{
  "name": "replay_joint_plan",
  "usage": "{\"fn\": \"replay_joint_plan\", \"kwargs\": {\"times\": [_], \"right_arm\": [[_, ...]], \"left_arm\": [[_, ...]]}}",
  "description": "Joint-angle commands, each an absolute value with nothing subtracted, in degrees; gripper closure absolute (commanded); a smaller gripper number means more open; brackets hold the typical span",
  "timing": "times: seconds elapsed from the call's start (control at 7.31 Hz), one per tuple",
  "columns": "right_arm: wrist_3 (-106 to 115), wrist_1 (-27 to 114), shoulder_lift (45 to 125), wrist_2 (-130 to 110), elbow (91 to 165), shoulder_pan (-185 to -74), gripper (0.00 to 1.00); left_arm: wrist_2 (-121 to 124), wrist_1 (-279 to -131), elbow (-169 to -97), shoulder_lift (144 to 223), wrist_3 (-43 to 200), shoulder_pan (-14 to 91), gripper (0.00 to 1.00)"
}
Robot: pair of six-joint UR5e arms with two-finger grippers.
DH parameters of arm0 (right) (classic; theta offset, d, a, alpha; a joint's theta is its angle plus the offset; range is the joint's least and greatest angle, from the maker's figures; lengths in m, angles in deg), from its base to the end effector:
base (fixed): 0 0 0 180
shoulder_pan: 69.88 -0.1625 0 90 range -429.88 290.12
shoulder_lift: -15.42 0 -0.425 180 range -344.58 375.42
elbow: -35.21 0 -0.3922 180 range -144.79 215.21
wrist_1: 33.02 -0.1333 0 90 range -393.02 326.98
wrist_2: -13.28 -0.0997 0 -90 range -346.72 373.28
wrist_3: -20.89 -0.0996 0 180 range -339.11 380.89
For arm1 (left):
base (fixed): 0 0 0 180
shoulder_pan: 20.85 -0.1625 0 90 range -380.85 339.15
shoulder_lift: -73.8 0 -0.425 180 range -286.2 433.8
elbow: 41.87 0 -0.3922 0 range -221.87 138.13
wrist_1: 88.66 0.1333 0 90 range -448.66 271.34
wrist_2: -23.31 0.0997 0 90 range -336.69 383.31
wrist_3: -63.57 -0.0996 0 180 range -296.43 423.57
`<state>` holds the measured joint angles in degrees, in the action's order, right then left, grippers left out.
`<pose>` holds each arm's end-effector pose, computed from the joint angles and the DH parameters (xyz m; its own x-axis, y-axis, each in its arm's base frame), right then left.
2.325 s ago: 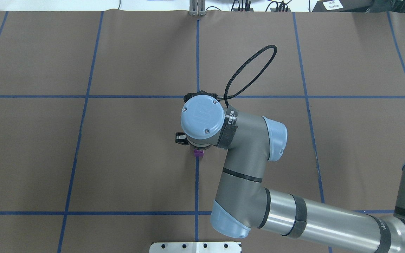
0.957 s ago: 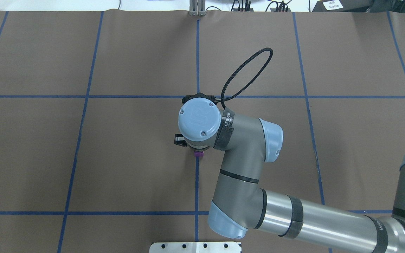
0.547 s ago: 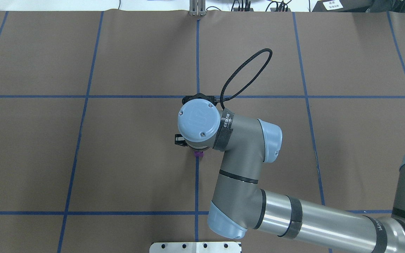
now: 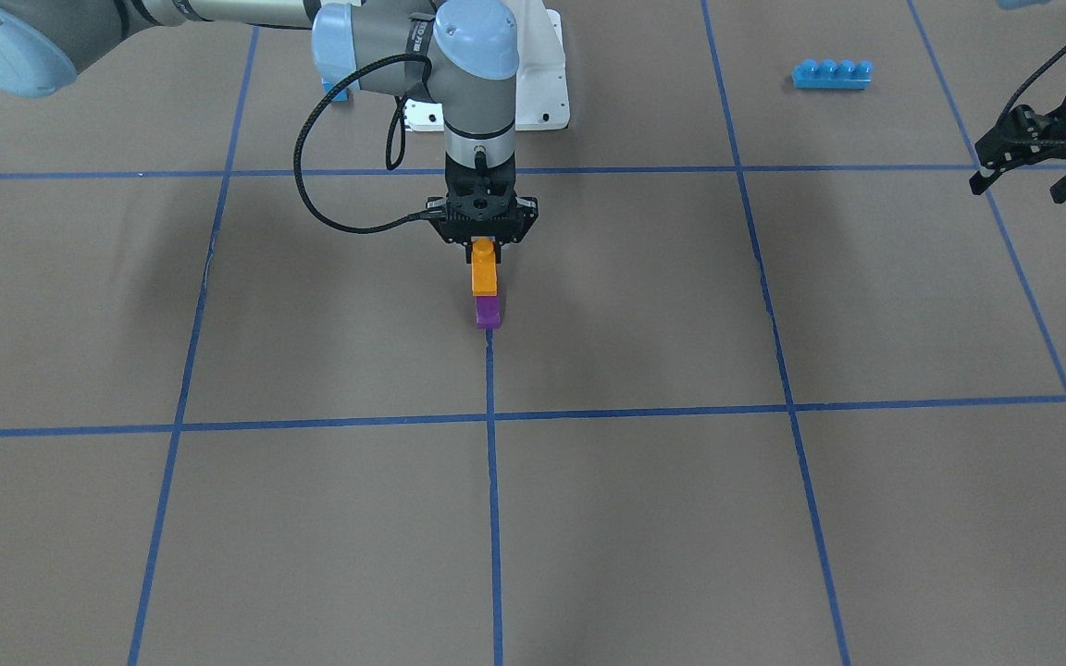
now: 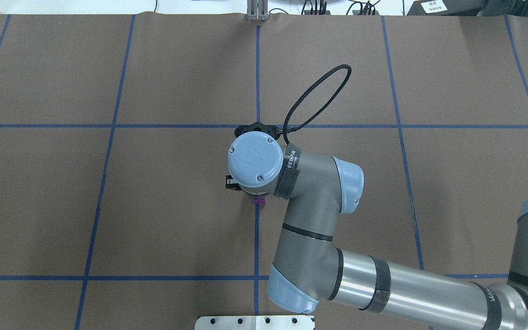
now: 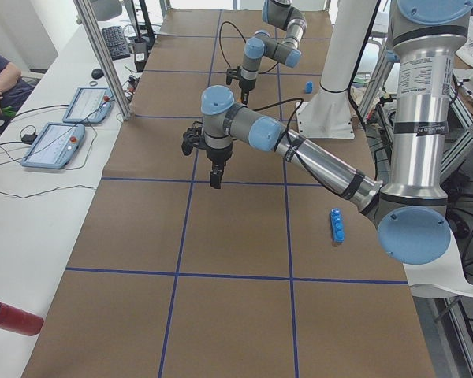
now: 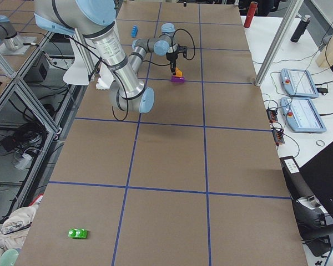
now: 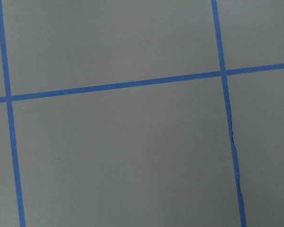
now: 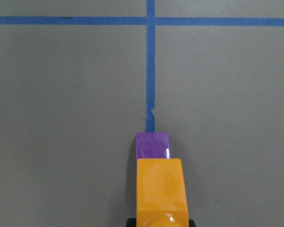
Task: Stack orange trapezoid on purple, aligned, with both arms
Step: 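Align the orange trapezoid above the purple trapezoid with the right gripper, then lower the orange trapezoid onto the purple trapezoid with the right gripper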
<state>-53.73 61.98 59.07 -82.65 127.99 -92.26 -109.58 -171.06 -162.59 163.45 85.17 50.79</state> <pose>-0.6048 -0.3821 0.1610 0.7227 0.0123 0.6910 -0.1250 0.9857 0.1132 0.0814 -0.4534 0.4179 0.6763 0.1249 -0.7260 -0.0446 0.9907 0.1288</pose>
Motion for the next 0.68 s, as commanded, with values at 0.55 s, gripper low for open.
{"fn": "replay_joint_plan", "kwargs": {"times": [0.55], "right_arm": [[-54.6,61.9,58.9,-71.2,128.7,-89.0,1.00]], "left_arm": [[-109.6,-171.1,-162.2,163.5,85.1,50.8,0.00]]}}
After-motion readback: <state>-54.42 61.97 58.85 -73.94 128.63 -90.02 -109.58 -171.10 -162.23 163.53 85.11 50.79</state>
